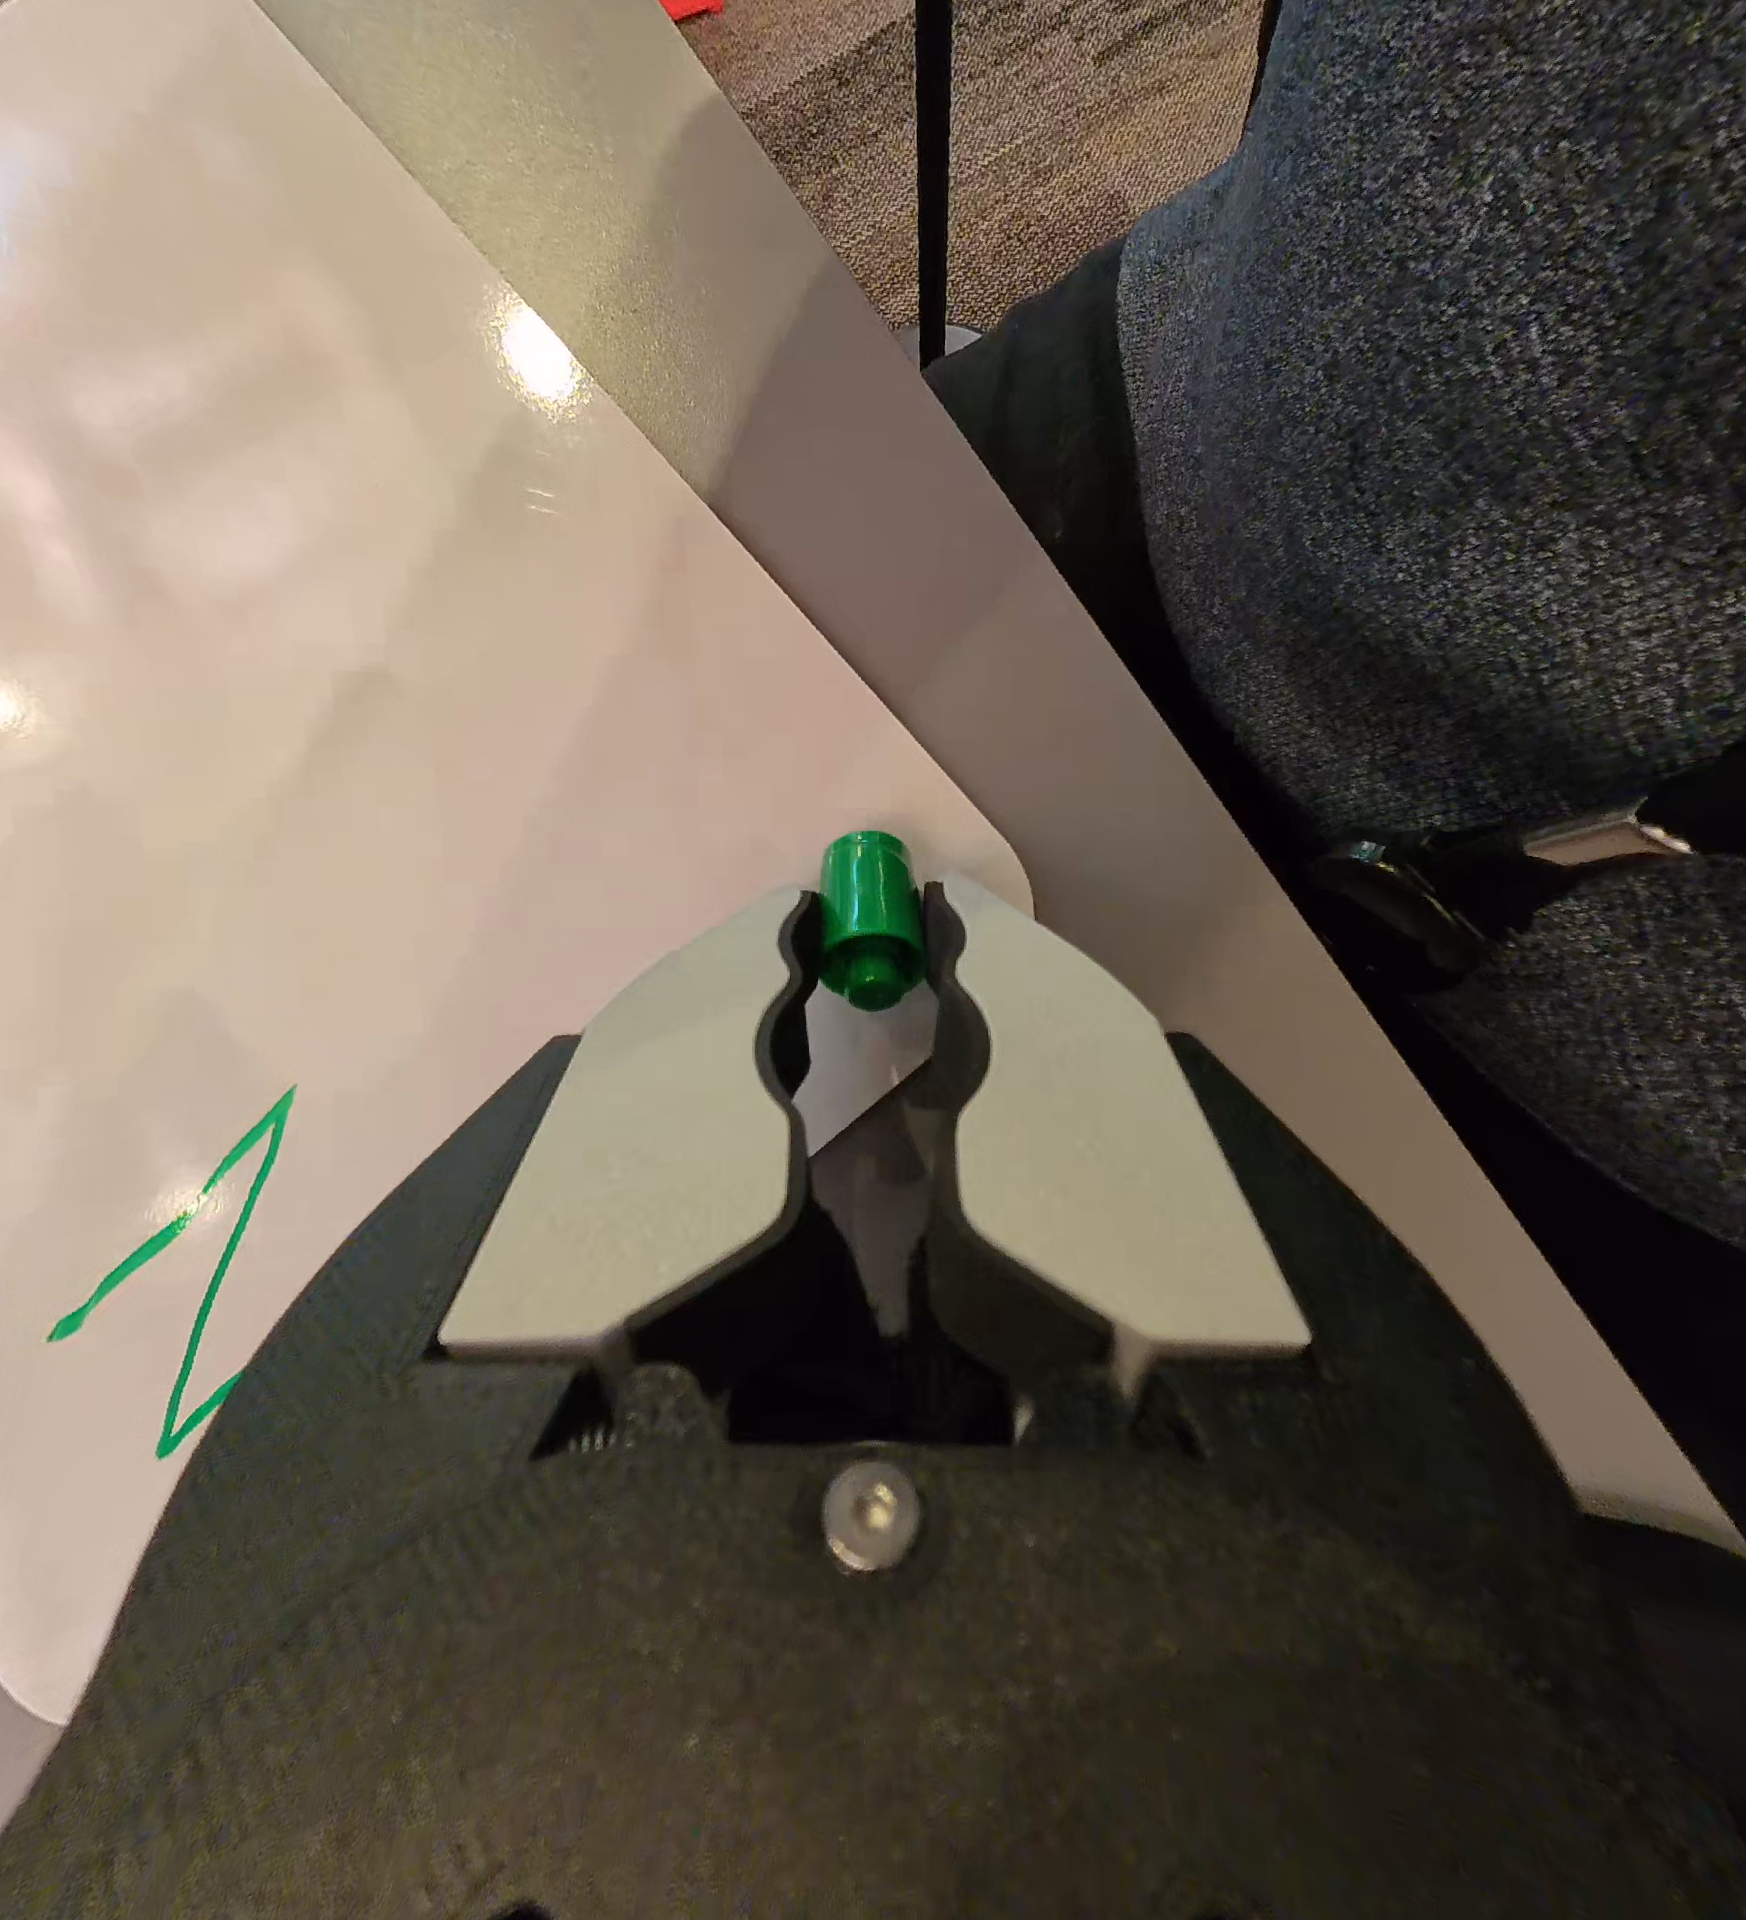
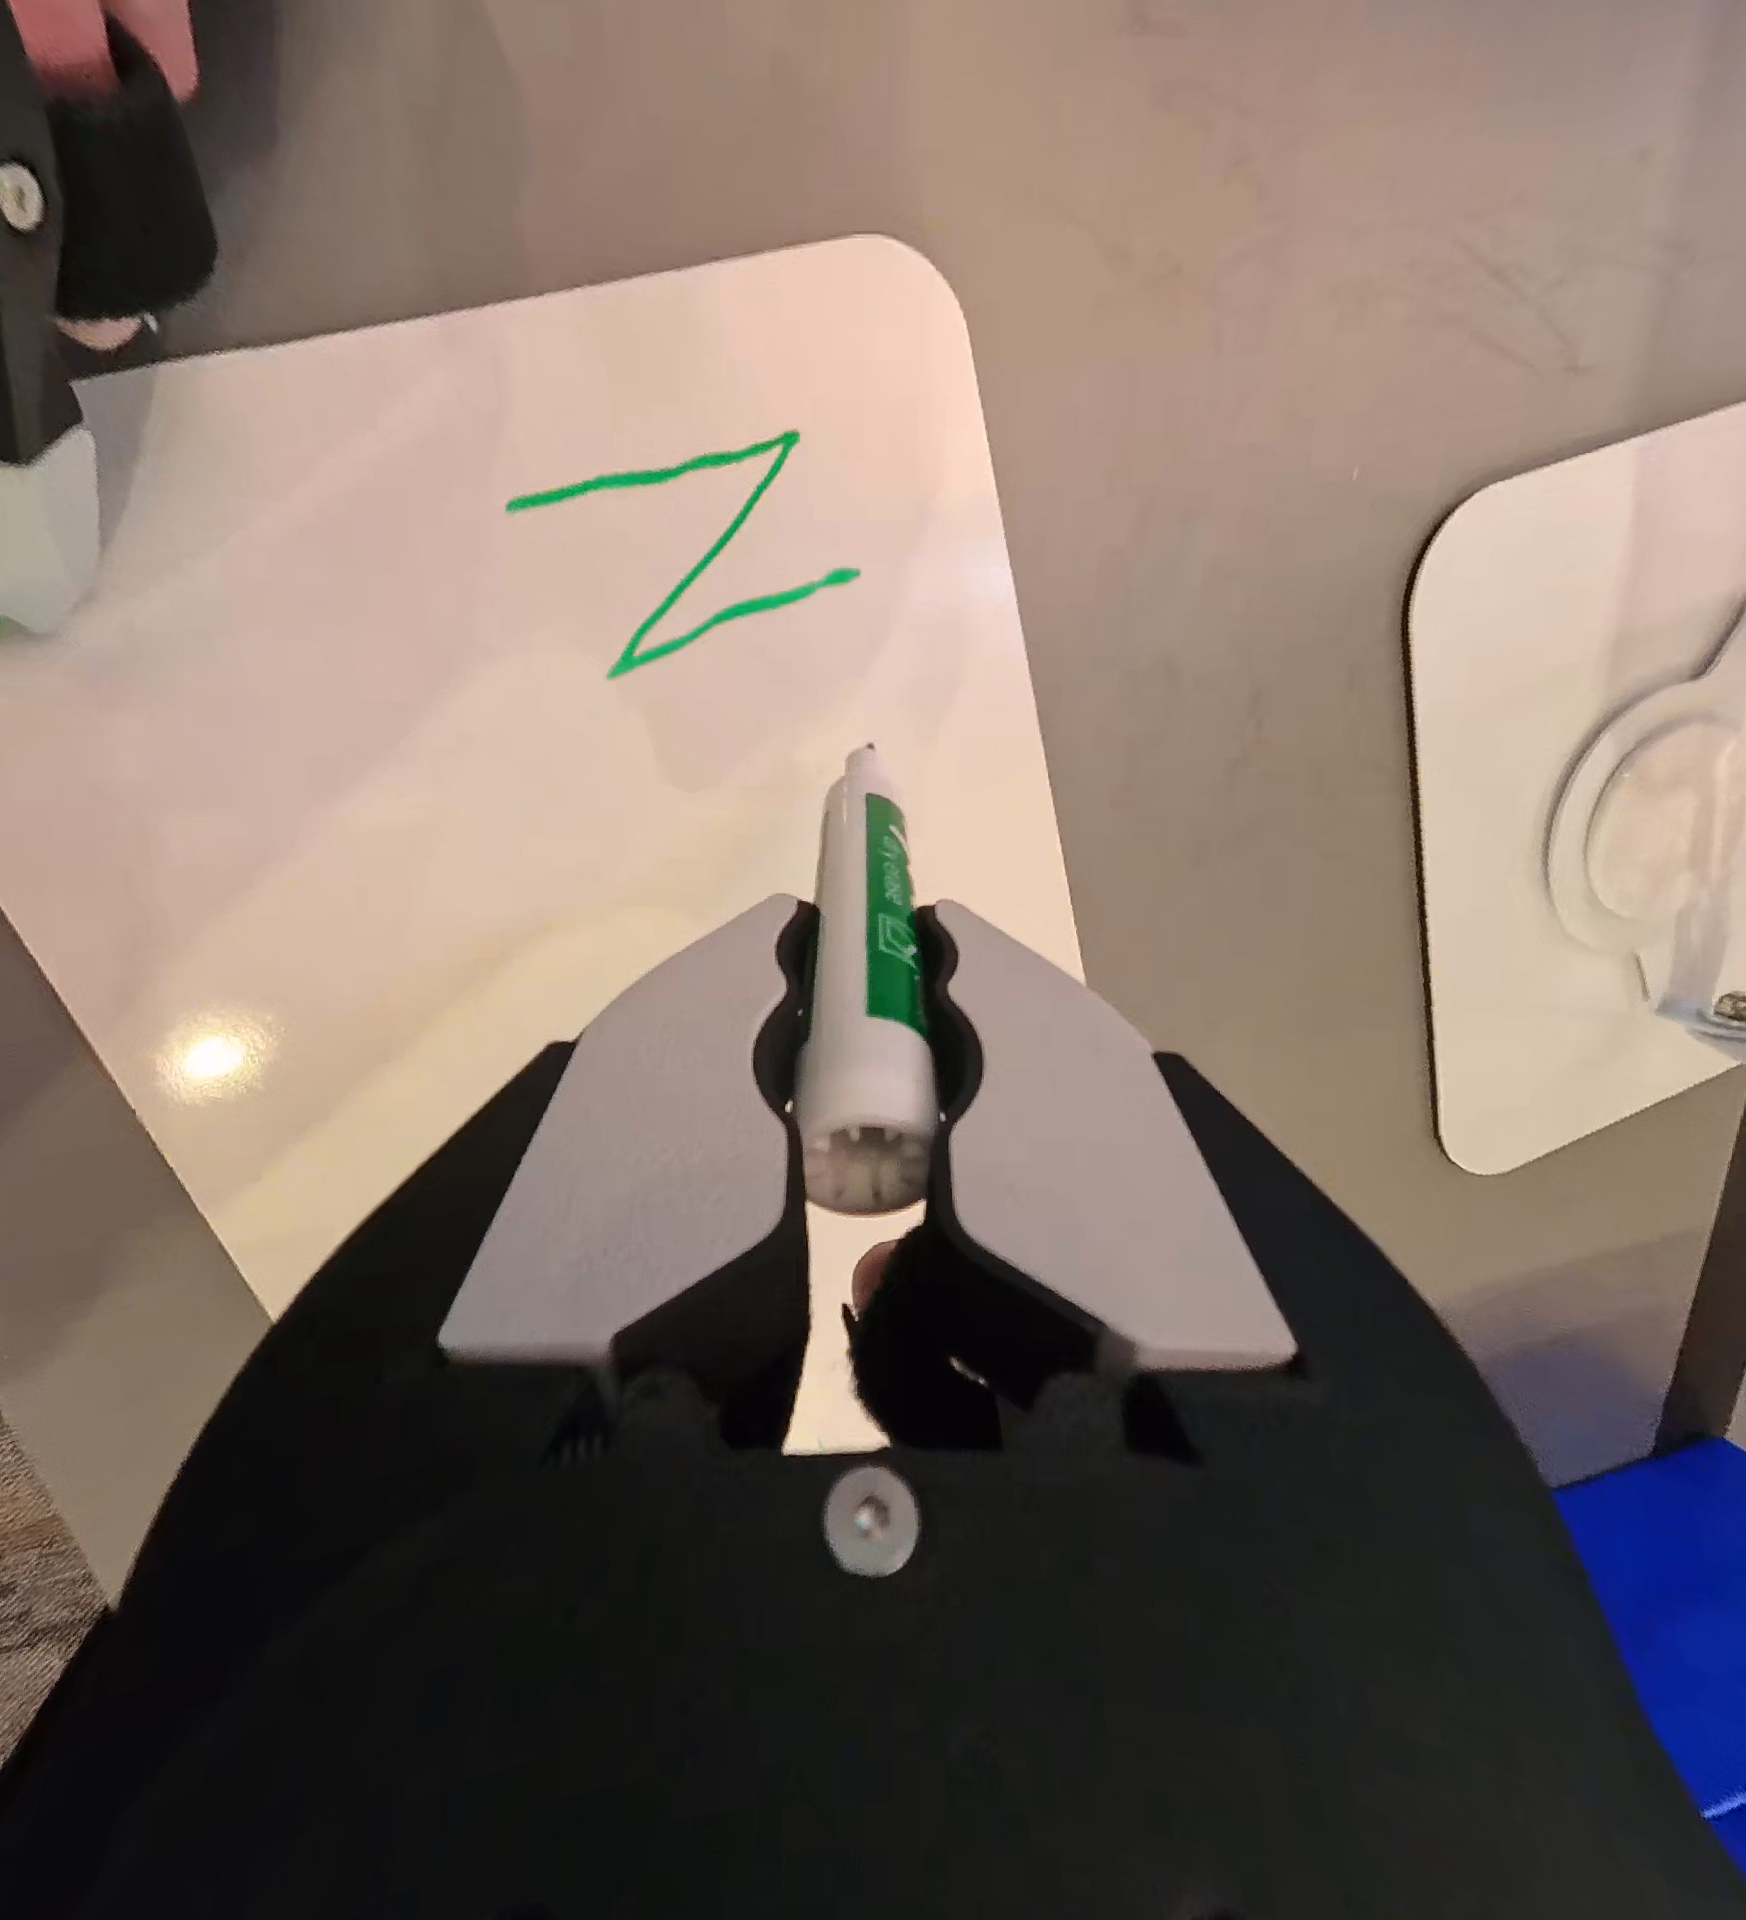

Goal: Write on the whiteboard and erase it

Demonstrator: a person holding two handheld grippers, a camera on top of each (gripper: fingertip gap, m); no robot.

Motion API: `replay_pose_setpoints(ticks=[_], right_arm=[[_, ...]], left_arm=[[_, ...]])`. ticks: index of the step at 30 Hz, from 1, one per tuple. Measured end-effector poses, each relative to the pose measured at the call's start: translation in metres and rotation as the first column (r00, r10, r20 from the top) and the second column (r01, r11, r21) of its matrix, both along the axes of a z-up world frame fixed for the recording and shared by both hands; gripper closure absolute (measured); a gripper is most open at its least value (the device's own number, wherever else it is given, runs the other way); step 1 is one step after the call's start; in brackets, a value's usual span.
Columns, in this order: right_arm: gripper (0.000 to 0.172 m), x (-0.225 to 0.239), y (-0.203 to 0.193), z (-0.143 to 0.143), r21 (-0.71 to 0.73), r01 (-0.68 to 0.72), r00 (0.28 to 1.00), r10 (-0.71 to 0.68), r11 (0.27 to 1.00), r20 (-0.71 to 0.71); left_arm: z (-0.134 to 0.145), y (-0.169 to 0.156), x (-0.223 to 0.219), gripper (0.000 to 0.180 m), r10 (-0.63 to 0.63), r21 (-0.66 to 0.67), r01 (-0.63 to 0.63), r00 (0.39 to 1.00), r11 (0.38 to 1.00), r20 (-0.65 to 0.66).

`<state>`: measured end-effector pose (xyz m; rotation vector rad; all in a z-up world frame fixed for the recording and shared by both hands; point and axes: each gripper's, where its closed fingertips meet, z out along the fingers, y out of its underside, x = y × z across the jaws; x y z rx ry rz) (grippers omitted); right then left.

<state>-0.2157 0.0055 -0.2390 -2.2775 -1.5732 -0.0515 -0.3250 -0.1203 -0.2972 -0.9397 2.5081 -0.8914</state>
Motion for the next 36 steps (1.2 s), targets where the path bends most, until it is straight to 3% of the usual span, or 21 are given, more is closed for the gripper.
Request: replay_pose_setpoints(ticks=[19, 28, 36], right_arm=[[0.152, -0.011, 0.005, -0.011, -0.022, -0.038, 0.999, 0.038, 0.999, 0.016], [0.152, -0.023, -0.025, -0.01, -0.058, -0.072, 0.997, 0.073, 0.996, 0.006], [0.152, -0.001, -0.049, -0.009, -0.072, -0.02, 0.999, 0.022, 0.997, 0.035]], left_arm=[[0.0, 0.0, 0.0, 0.161, 0.0, -0.006, 0.0, 1.0, 1.0, -0.002], [0.0, -0.001, -0.001, 0.161, 0.0, -0.007, 0.0, 1.0, 1.0, -0.002], [0.0, -0.001, -0.001, 0.16, 0.0, -0.008, 0.0, 1.0, 1.0, -0.003]])
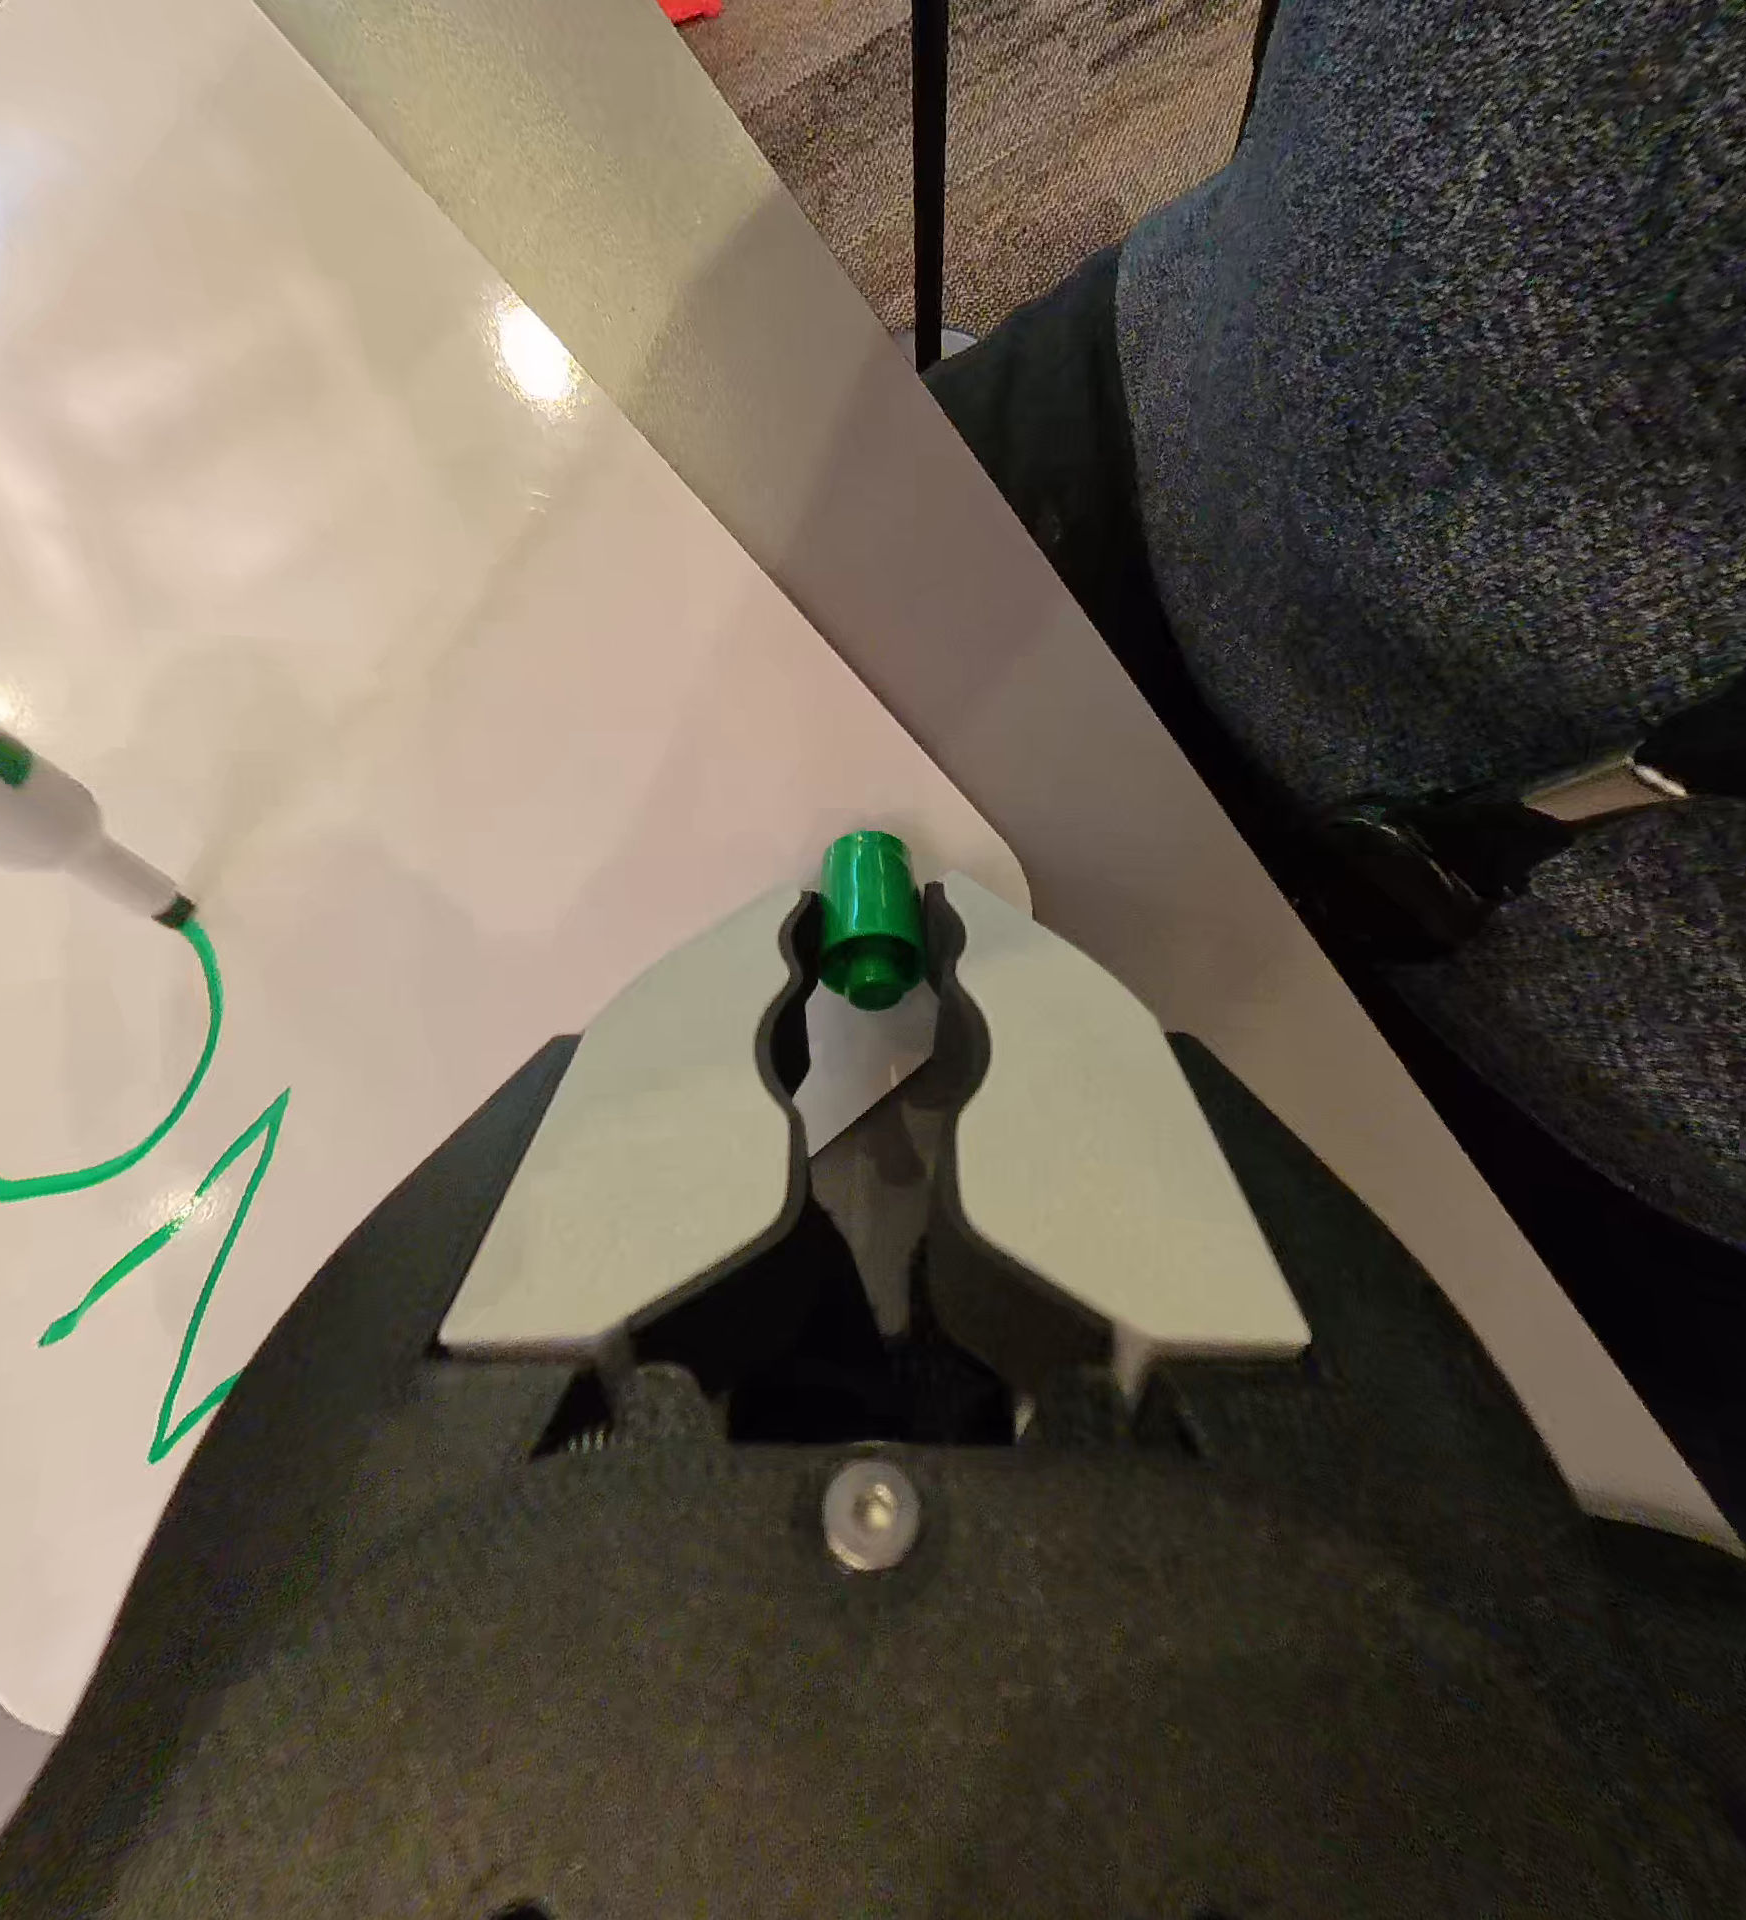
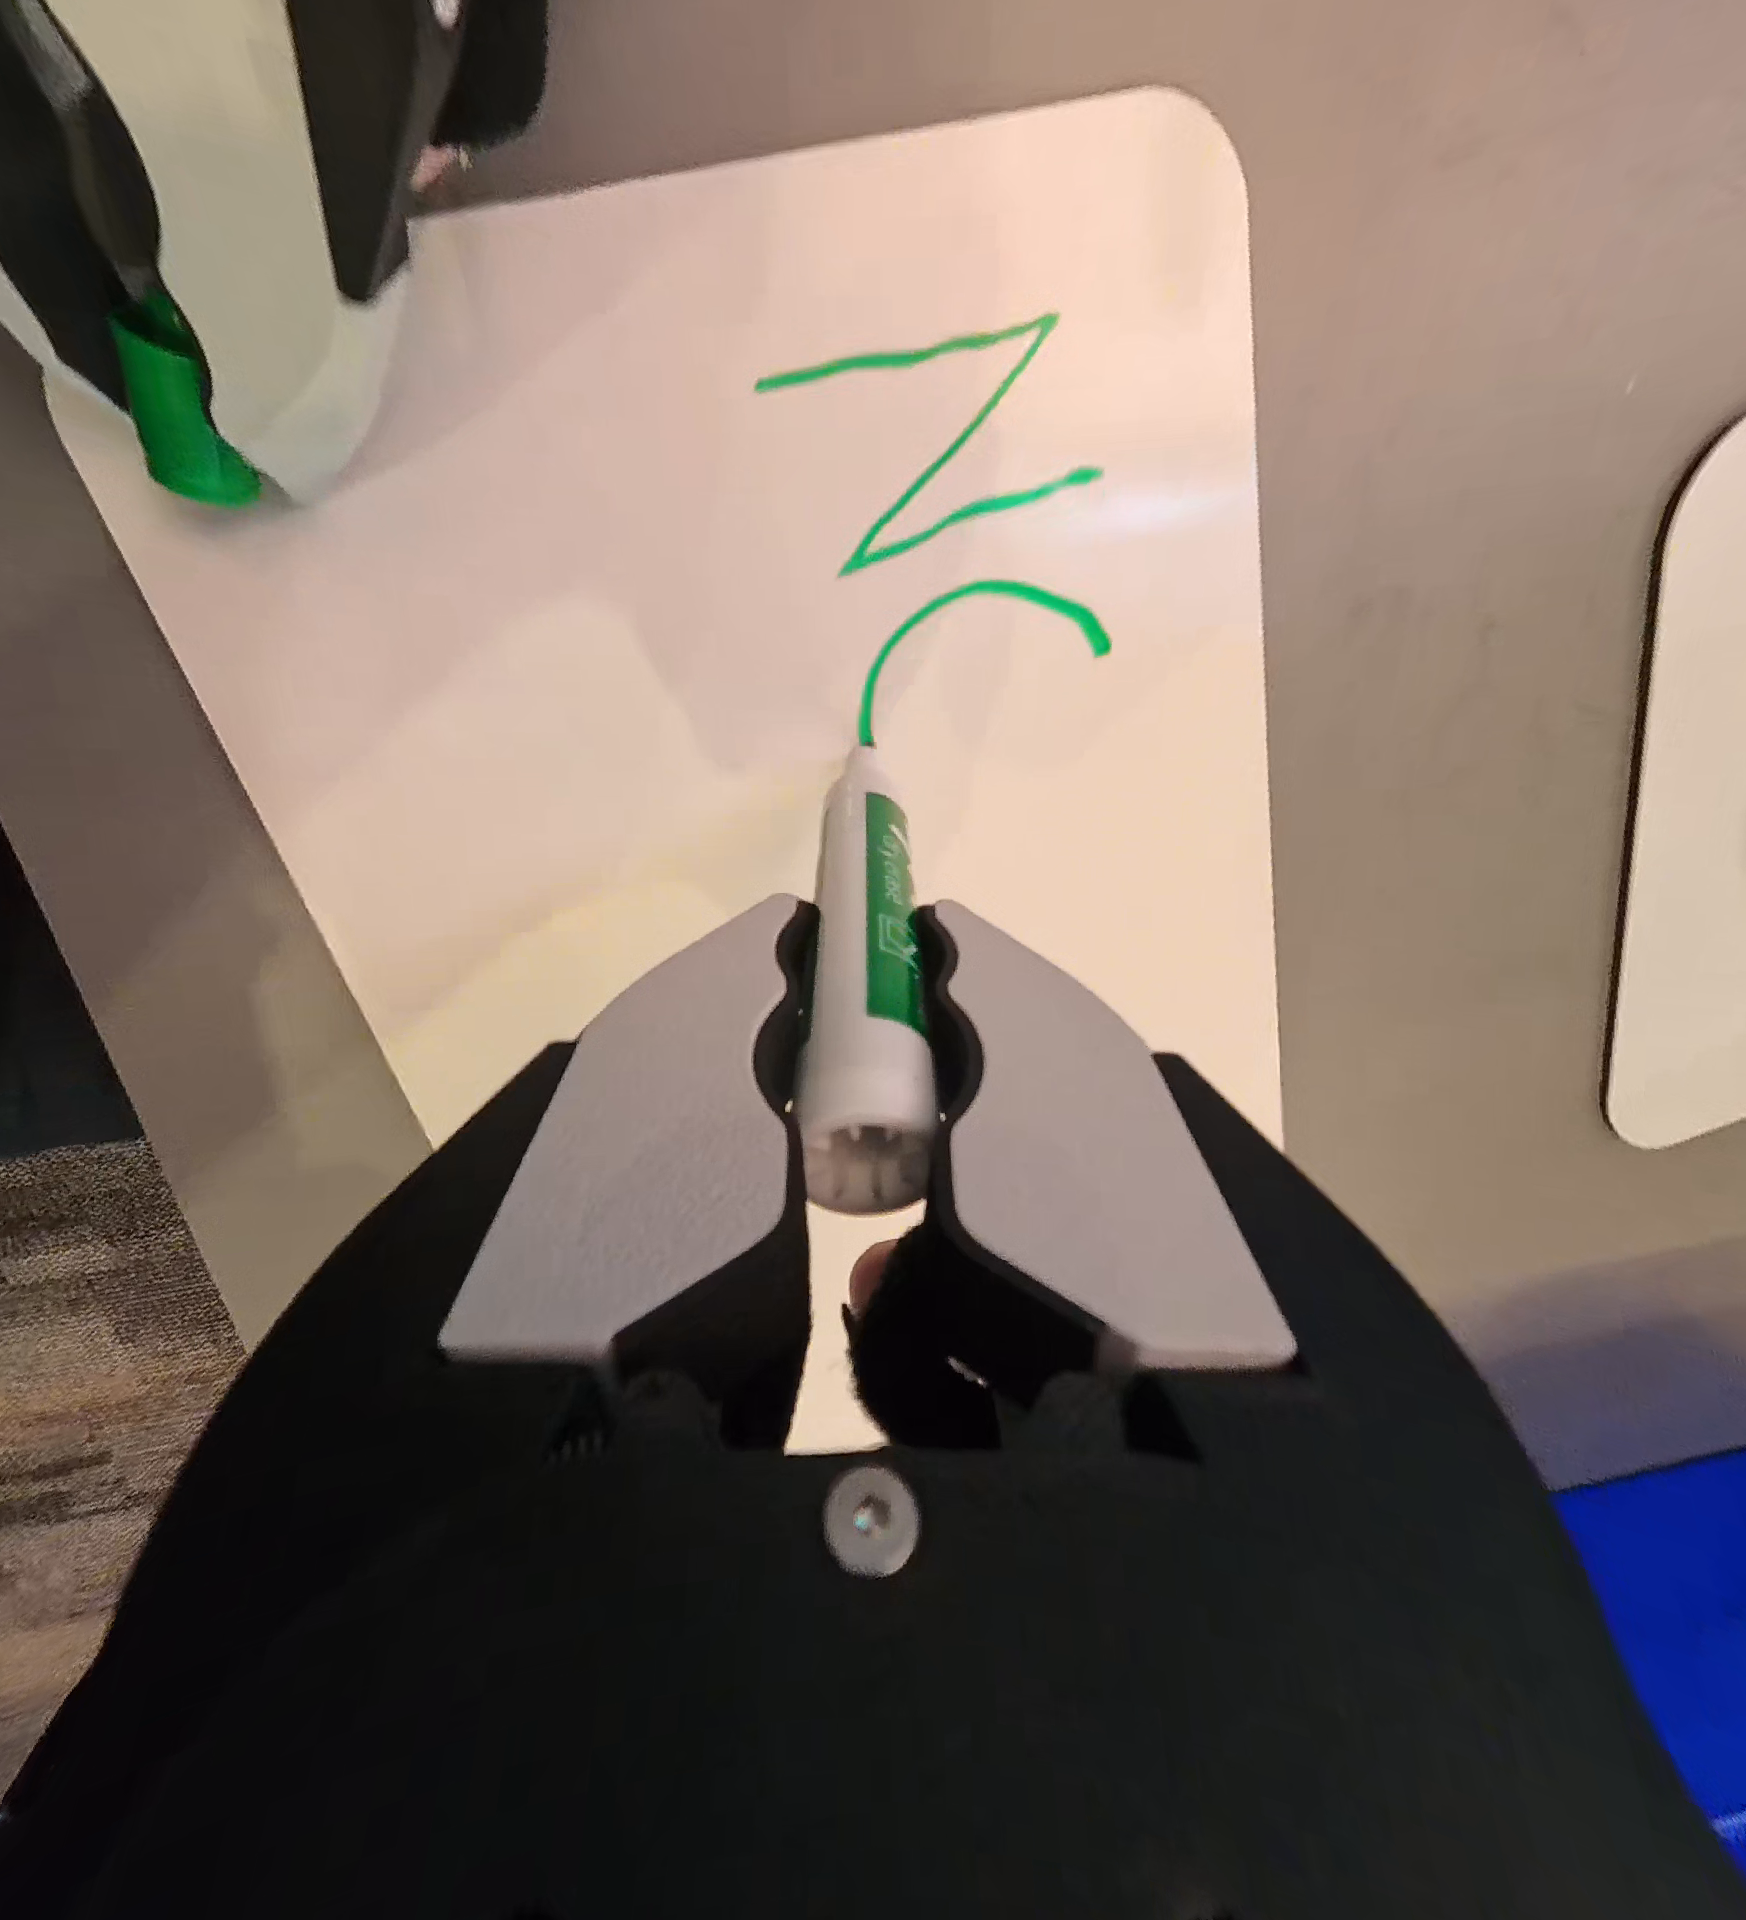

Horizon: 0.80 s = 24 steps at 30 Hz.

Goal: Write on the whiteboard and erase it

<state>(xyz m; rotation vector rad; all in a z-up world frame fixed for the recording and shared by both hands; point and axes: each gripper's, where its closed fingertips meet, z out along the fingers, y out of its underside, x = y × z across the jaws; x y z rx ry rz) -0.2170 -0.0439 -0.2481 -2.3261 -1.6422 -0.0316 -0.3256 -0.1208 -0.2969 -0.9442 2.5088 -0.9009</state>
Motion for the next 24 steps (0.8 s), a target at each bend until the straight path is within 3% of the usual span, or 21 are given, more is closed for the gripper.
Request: replay_pose_setpoints(ticks=[8, 16, 24], right_arm=[[0.152, 0.02, 0.023, 0.0, 0.029, 0.045, 0.999, -0.045, 0.999, 0.001], [0.152, 0.007, 0.055, -0.001, 0.04, 0.003, 1.0, -0.003, 0.999, -0.008], [0.152, 0.004, 0.062, 0.007, 0.065, 0.005, 1.0, -0.004, 0.998, -0.02]], left_arm=[[0.0, 0.0, 0.0, 0.161, 0.0, -0.003, 0.0, 1.0, 1.0, -0.001], [0.0, 0.0, -0.001, 0.161, 0.0, -0.003, 0.0, 1.0, 1.0, 0.0], [0.0, 0.0, -0.001, 0.161, 0.0, -0.004, 0.0, 1.0, 1.0, 0.0]])
